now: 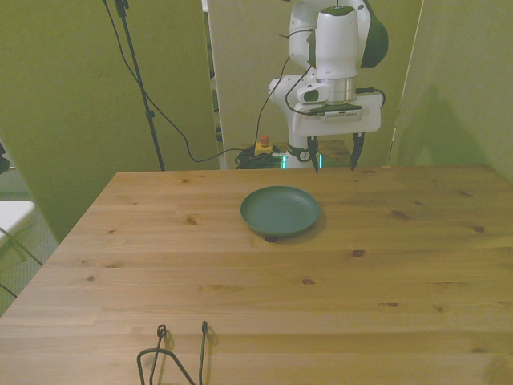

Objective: Load the plate

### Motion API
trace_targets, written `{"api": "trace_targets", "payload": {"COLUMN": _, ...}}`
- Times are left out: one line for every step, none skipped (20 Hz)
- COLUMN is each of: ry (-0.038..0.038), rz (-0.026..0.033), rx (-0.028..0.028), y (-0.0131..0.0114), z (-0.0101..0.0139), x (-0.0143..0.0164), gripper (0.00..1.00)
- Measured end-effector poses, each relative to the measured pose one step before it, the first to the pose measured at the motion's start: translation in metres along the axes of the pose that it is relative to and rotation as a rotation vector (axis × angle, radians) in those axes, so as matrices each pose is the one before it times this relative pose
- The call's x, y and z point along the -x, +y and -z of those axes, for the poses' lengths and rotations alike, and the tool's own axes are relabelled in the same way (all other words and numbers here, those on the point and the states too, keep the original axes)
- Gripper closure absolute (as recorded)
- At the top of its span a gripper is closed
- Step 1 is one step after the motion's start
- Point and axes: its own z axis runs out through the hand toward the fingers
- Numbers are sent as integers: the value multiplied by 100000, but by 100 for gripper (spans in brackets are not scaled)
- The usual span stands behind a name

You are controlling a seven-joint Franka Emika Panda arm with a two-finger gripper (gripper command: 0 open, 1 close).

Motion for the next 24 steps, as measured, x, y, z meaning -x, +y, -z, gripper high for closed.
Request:
{"api": "trace_targets", "payload": {"ry": 151, "rz": 92, "rx": 234, "y": -8, "z": -70, "x": -33, "gripper": 0}}
{"api": "trace_targets", "payload": {"ry": 1180, "rz": 715, "rx": 1074, "y": 0, "z": -107, "x": -84, "gripper": 0}}
{"api": "trace_targets", "payload": {"ry": 628, "rz": 315, "rx": 1032, "y": -41, "z": -171, "x": 43, "gripper": 0}}
{"api": "trace_targets", "payload": {"ry": 820, "rz": 295, "rx": 603, "y": -158, "z": -177, "x": 77, "gripper": 0}}
{"api": "trace_targets", "payload": {"ry": 1187, "rz": -325, "rx": 105, "y": -315, "z": -203, "x": 138, "gripper": 0}}
{"api": "trace_targets", "payload": {"ry": 928, "rz": -901, "rx": 11, "y": -456, "z": -261, "x": 302, "gripper": 0}}
{"api": "trace_targets", "payload": {"ry": 1207, "rz": -971, "rx": 160, "y": -564, "z": -273, "x": 370, "gripper": 0}}
{"api": "trace_targets", "payload": {"ry": 1488, "rz": -1071, "rx": 140, "y": -696, "z": -300, "x": 498, "gripper": 0}}
{"api": "trace_targets", "payload": {"ry": 1858, "rz": -1337, "rx": 53, "y": -798, "z": -330, "x": 572, "gripper": 0}}
{"api": "trace_targets", "payload": {"ry": 2100, "rz": -1040, "rx": 512, "y": -773, "z": -351, "x": 561, "gripper": 0}}
{"api": "trace_targets", "payload": {"ry": 1875, "rz": -884, "rx": 1133, "y": -706, "z": -401, "x": 588, "gripper": 0}}
{"api": "trace_targets", "payload": {"ry": 1672, "rz": -976, "rx": 1158, "y": -668, "z": -401, "x": 528, "gripper": 0}}
{"api": "trace_targets", "payload": {"ry": 1076, "rz": -785, "rx": 1099, "y": -529, "z": -335, "x": 363, "gripper": 0}}
{"api": "trace_targets", "payload": {"ry": 198, "rz": -369, "rx": 500, "y": -530, "z": -227, "x": 269, "gripper": 0}}
{"api": "trace_targets", "payload": {"ry": -411, "rz": 132, "rx": -127, "y": -484, "z": -80, "x": 195, "gripper": 0}}
{"api": "trace_targets", "payload": {"ry": -344, "rz": 170, "rx": -951, "y": -829, "z": 226, "x": -72, "gripper": 0}}
{"api": "trace_targets", "payload": {"ry": 507, "rz": -216, "rx": 42, "y": 10, "z": 28, "x": -74, "gripper": 0}}
{"api": "trace_targets", "payload": {"ry": 1720, "rz": -628, "rx": 406, "y": 43, "z": 34, "x": -196, "gripper": 0}}
{"api": "trace_targets", "payload": {"ry": 2033, "rz": -786, "rx": 531, "y": 100, "z": 18, "x": -315, "gripper": 0}}
{"api": "trace_targets", "payload": {"ry": 1839, "rz": -975, "rx": 445, "y": 150, "z": 13, "x": -449, "gripper": 0}}
{"api": "trace_targets", "payload": {"ry": 1448, "rz": -873, "rx": 374, "y": 163, "z": 12, "x": -555, "gripper": 0}}
{"api": "trace_targets", "payload": {"ry": 1524, "rz": -739, "rx": 493, "y": 194, "z": -35, "x": -654, "gripper": 0}}
{"api": "trace_targets", "payload": {"ry": 1224, "rz": -657, "rx": 586, "y": 207, "z": -123, "x": -675, "gripper": 0}}
{"api": "trace_targets", "payload": {"ry": 931, "rz": -723, "rx": 756, "y": 230, "z": -247, "x": -680, "gripper": 0}}
